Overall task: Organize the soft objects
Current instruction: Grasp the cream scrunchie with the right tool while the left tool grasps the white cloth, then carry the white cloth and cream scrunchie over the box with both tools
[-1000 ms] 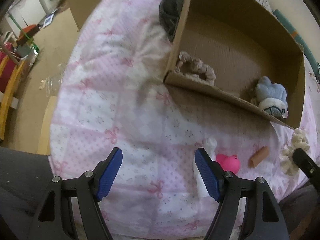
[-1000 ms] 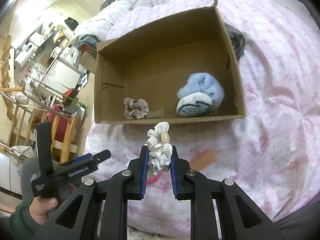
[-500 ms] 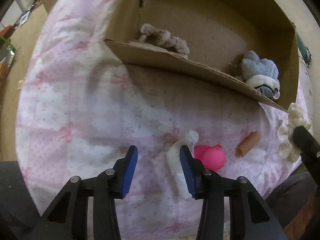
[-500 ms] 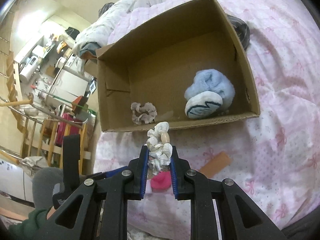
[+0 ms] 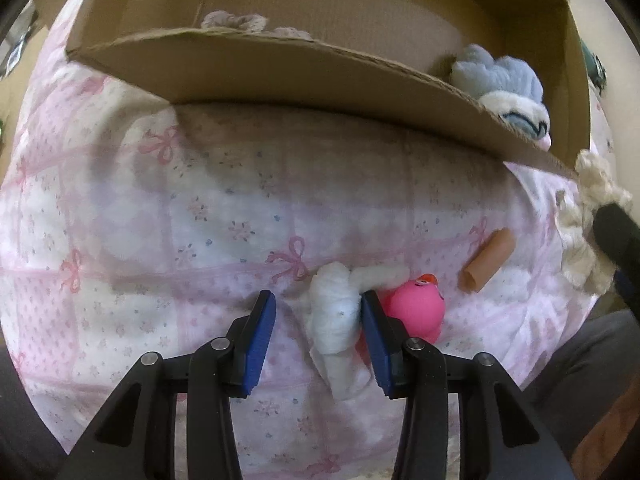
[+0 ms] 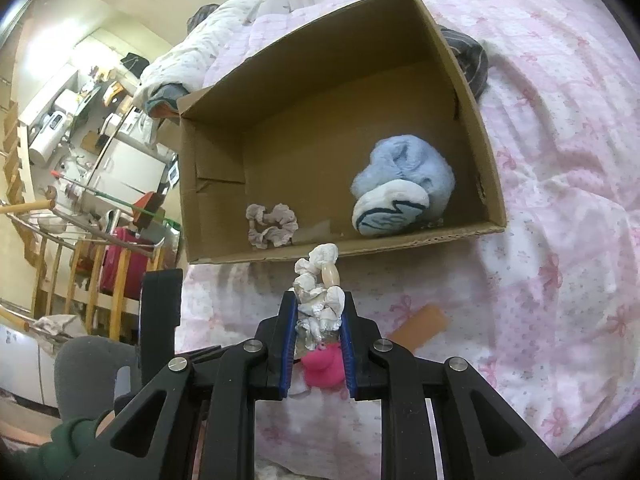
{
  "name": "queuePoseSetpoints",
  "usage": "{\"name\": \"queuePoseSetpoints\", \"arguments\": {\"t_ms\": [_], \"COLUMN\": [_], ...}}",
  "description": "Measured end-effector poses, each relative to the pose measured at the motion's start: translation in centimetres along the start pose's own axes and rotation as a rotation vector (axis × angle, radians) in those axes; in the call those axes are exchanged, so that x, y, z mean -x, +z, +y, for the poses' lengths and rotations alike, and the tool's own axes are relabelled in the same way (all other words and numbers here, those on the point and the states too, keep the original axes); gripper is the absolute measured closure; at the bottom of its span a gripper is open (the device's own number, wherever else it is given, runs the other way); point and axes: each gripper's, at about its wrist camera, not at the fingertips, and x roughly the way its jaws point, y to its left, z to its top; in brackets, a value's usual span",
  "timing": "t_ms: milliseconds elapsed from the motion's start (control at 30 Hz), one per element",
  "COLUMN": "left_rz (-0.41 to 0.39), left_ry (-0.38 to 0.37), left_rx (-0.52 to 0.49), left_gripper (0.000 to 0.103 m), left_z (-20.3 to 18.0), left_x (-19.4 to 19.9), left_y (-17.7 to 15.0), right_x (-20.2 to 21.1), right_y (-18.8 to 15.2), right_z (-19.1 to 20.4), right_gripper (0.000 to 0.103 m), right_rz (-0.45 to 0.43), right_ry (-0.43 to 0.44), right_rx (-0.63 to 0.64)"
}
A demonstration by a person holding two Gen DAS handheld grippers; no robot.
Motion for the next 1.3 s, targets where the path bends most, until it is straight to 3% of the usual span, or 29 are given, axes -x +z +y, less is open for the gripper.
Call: {"name": "queuePoseSetpoints", "arguments": {"t_ms": [33, 167, 333, 500, 600, 1100, 1300], "left_rz": [0.015, 0.017, -0.058, -0.134, -0.158, -0.256, -0.380], "left_ry": [-0.018, -0.022, 0.005, 0.104, 0.121, 0.121, 0.103], "left_rx": [-0.008, -0.024, 0.030, 0.085, 0.106, 0.078, 0.019], "left_gripper": [0.084, 0.086, 0.086, 0.086, 0.086, 0.086, 0.086], "left_z": [-0.6, -1.3, -0.3, 1.3, 2.0, 2.1, 0.4], "left_x": [-0.5, -0.5, 1.9, 3.7, 4.7, 8.8, 13.6], "left_y": [0.1, -0.2, -1.4, -2.2, -2.3, -2.2, -1.5], "right_x": [0.0, -0.2, -0.1, 0.1, -0.1, 0.5, 2.4], "right_y": [0.0, 0.0, -0.2, -0.3, -0.4, -0.7, -0.2], "right_z": [0.0, 0.2, 0.4, 0.3, 0.4, 0.8, 1.0], "right_gripper": [0.081, 0.081, 0.081, 0.081, 0.081, 0.081, 0.081], "right_rz": [0.000, 0.002, 0.000, -0.002, 0.003, -0.011, -0.060], "right_ry": [-0.005, -0.019, -0.033, -0.034, -0.040, -0.057, 0.044], "right_rx": [0.001, 0.004, 0.015, 0.016, 0.026, 0.060, 0.031]}}
